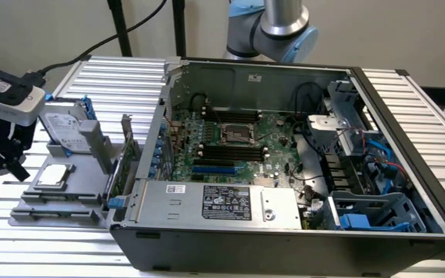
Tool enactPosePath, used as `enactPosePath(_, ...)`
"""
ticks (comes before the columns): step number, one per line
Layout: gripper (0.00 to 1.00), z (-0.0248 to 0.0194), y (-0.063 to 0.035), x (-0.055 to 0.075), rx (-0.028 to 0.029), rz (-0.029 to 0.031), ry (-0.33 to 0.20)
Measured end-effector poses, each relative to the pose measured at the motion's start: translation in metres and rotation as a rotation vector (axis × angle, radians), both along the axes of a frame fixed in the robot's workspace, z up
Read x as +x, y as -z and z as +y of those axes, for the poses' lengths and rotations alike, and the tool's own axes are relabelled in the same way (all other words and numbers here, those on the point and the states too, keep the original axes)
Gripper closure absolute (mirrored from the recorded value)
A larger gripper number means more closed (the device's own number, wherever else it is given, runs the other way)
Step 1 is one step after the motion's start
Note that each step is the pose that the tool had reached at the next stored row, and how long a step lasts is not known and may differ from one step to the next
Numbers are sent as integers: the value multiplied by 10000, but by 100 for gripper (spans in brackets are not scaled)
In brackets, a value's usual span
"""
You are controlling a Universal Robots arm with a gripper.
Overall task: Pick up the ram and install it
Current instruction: 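Pick up the ram and move it above insertion slot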
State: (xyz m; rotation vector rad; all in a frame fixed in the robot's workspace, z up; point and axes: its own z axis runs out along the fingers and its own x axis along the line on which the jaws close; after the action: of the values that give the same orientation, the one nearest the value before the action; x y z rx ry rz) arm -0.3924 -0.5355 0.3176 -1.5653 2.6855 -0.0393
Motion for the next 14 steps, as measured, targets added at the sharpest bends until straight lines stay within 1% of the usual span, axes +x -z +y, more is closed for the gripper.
enactPosePath(2, 89, 0, 13, 0, 0, -1, -359)
enactPosePath(8, 89, 0, 42, 0, -6, 23, -1456)
enactPosePath(14, 89, 0, 68, 0, -12, 65, -2540)
